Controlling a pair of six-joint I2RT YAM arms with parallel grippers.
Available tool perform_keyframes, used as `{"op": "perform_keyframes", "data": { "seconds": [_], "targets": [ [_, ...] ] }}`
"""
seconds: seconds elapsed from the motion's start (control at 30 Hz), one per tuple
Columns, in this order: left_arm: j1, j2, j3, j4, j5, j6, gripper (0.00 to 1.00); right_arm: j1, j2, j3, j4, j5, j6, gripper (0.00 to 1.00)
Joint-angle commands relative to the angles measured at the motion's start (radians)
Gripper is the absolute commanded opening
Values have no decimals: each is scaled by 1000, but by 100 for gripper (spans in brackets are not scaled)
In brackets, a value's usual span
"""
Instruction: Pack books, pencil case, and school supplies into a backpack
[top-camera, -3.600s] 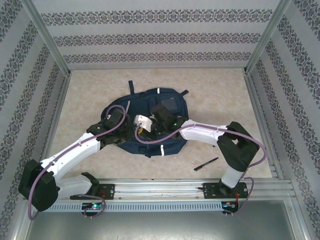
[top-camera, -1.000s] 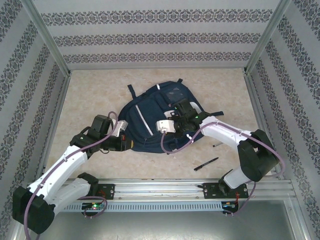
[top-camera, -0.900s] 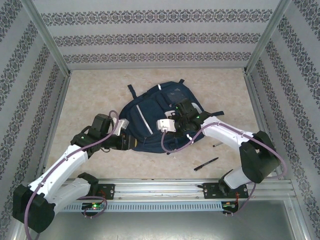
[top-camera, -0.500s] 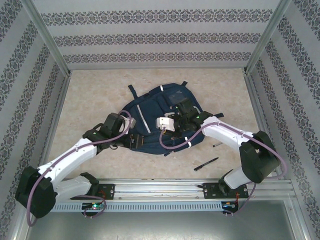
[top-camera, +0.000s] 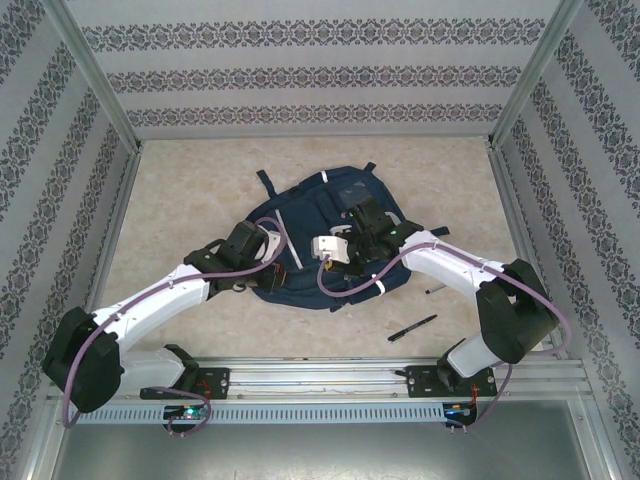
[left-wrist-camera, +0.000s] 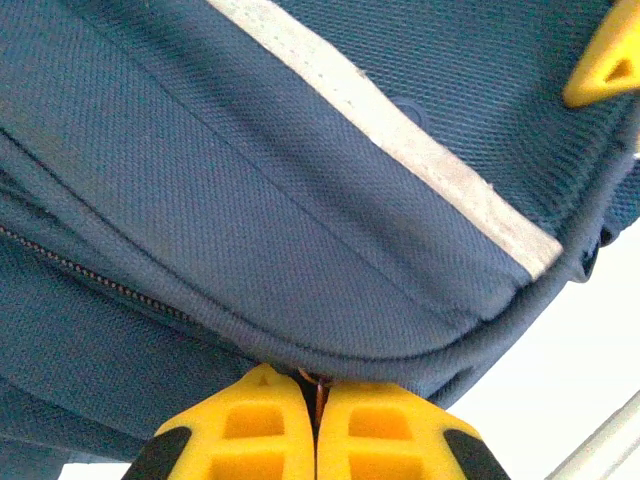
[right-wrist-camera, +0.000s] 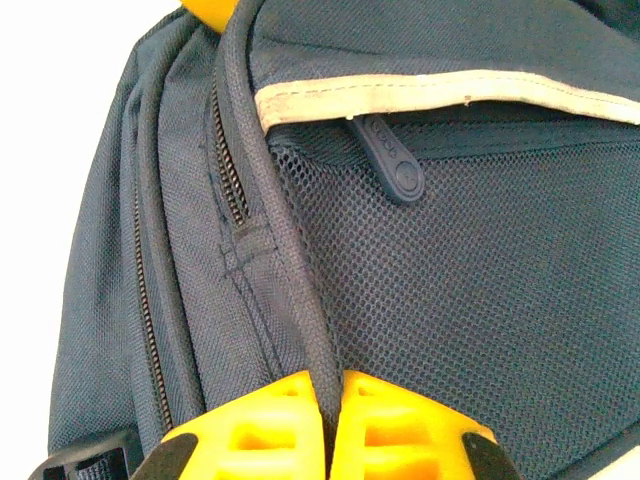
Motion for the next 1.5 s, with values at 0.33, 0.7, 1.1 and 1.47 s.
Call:
{"op": "perform_keyframes", "data": {
  "seconds": [0.33, 0.7, 1.1, 1.47],
  "targets": [
    [-72, -31, -41, 286, 300, -17, 0, 191, -23, -70, 289, -34, 184, 56],
    [-1, -233, -132, 121, 101, 115, 0, 74, -140, -133, 59, 52, -82, 0],
    [102, -163, -82, 20, 177, 278, 0, -41, -287, -234, 64, 41, -140, 2],
    [47, -77, -70, 266, 401, 269, 54, -44, -279, -197, 98, -84, -81, 0]
  ]
}}
